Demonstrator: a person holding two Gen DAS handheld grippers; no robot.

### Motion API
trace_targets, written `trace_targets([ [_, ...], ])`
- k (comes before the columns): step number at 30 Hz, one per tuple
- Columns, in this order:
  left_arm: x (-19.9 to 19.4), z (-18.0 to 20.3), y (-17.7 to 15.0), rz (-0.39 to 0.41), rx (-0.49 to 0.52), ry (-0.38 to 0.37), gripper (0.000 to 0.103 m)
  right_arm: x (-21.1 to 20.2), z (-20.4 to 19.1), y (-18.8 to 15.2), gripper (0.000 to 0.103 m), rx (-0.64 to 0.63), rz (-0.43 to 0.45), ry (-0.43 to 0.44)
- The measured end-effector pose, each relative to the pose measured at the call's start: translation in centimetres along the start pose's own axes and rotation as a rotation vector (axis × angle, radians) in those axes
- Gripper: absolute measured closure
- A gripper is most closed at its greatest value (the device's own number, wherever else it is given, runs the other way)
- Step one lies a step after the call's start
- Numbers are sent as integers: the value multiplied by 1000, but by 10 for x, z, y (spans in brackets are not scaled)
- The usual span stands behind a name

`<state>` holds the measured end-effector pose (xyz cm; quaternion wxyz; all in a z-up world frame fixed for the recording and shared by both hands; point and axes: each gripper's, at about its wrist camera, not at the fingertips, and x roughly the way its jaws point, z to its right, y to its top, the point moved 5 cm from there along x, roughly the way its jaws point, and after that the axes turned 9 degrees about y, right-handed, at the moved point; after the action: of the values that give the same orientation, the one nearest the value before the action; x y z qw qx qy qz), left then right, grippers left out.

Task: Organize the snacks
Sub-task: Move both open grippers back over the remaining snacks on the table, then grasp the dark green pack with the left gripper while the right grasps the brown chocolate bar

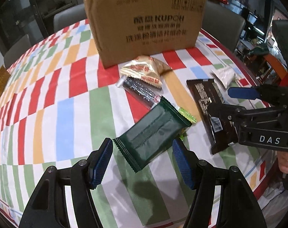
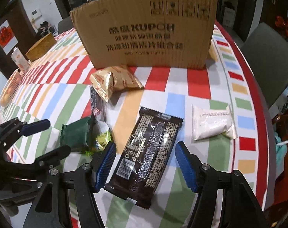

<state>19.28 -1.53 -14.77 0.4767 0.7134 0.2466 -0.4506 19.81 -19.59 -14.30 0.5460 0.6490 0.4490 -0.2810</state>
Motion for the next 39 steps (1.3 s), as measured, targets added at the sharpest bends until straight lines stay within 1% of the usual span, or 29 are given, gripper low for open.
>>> trace_targets([
  [6, 15, 3, 3, -12, 14, -39, 36, 8, 1, -3, 38, 5, -24, -10],
  [9, 22, 2, 6, -19, 17, -45, 36, 12, 3, -4, 38, 11, -32, -20],
  [14, 28, -1, 14, -13, 9, -65, 36, 19, 4, -3, 38, 16, -42, -20],
  [19, 34, -5, 24, -9, -21, -91, 37, 25, 5, 0, 38, 9, -44, -29],
  [20, 36, -6, 25, -12, -27, -95, 38, 27, 4, 1, 38, 7, -45, -31],
  [23, 39, -7, 27, -21, -51, -110, 48, 30, 3, 4, 38, -3, -37, -47],
  [24, 40, -8, 28, -21, -58, -112, 48, 30, 3, 4, 38, -7, -35, -51],
  [28, 40, -7, 28, -18, -65, -98, 53, 32, 1, 6, 38, -29, -30, -67],
  [31, 41, -4, 27, -16, -58, -74, 54, 33, -1, 6, 43, -47, -27, -82],
  [36, 42, 2, 27, -6, -45, -16, 54, 33, -2, 6, 46, -54, -23, -78],
  [39, 40, 3, 26, -2, -55, -2, 58, 31, 2, 4, 47, -52, -19, -66],
])
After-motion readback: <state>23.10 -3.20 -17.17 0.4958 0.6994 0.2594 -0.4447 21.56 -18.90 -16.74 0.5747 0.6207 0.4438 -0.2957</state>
